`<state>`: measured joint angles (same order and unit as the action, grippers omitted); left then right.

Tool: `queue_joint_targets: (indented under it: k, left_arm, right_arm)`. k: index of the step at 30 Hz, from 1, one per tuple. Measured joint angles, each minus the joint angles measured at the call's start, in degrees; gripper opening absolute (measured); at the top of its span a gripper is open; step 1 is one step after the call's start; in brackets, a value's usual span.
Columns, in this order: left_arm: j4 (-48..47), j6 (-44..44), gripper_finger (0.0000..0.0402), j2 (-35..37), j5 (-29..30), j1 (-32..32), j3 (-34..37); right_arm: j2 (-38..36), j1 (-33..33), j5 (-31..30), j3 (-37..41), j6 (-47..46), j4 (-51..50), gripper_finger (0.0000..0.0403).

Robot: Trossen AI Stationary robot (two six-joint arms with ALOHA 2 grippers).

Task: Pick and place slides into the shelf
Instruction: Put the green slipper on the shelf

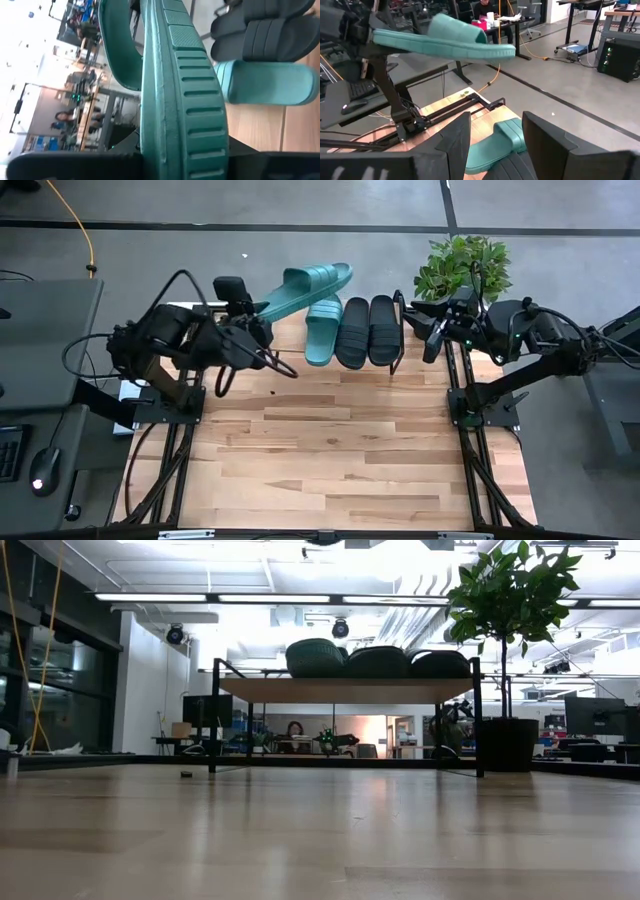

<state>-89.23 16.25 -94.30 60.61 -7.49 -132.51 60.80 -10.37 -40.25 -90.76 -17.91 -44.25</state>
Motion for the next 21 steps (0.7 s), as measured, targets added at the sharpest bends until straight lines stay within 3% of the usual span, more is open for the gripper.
queue_joint_targets:
  k: [10,21]
  left_arm:
    - [-0.8,-2.9,0.0069,-2.3,4.7,0.0,0.0]
    - [-0.8,-12.7,0.0069,-4.6,7.4,1.4,0.0]
  right_arm:
    - [0.0,0.0,0.0,0.0,0.2,-0.5,0.017]
    - [0.0,0.0,0.3,0.0,0.4,-1.4,0.017]
